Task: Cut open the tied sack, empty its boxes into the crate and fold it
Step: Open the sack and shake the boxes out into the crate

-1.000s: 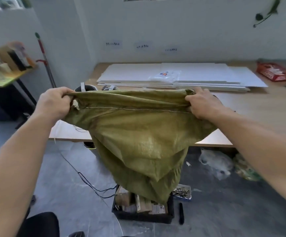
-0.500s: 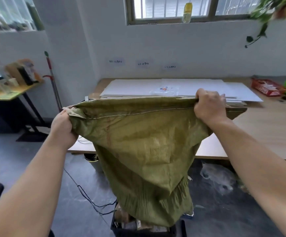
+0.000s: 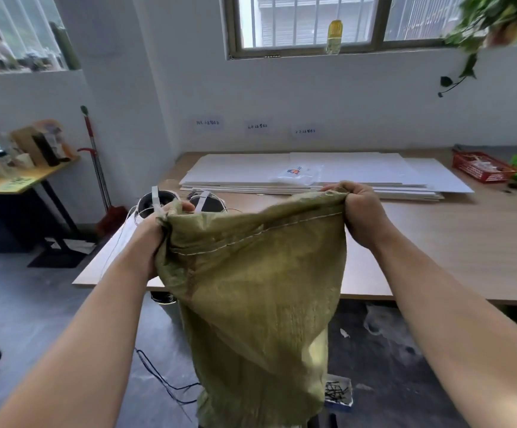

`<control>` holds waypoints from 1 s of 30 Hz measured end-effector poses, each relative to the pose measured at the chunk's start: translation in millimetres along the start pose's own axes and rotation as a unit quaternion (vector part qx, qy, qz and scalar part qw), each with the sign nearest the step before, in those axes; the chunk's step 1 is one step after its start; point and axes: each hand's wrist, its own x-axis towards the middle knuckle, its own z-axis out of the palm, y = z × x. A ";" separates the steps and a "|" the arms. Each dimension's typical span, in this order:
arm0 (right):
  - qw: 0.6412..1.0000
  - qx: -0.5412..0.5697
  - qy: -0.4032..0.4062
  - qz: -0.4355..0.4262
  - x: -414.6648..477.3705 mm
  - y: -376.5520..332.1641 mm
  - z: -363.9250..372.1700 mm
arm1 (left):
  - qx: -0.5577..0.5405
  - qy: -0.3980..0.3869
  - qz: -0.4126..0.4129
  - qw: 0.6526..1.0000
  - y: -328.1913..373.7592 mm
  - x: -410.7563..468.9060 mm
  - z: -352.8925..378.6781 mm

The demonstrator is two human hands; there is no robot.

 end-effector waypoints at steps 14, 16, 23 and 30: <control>0.887 0.252 -0.388 -0.001 -5.9 -20.4 58.8 | 0.036 -0.061 0.008 0.997 -10.0 41.3 78.8; 0.861 0.277 -0.427 0.012 -8.3 -21.3 59.5 | 0.021 -0.047 0.013 0.999 -8.9 50.4 84.4; 0.986 0.119 -0.115 0.022 22.9 -18.4 40.9 | 0.085 0.068 -0.007 0.994 7.2 65.8 77.2; 0.977 0.078 -0.199 0.013 36.8 7.7 17.0 | -0.040 0.190 -0.034 0.980 16.8 92.6 54.2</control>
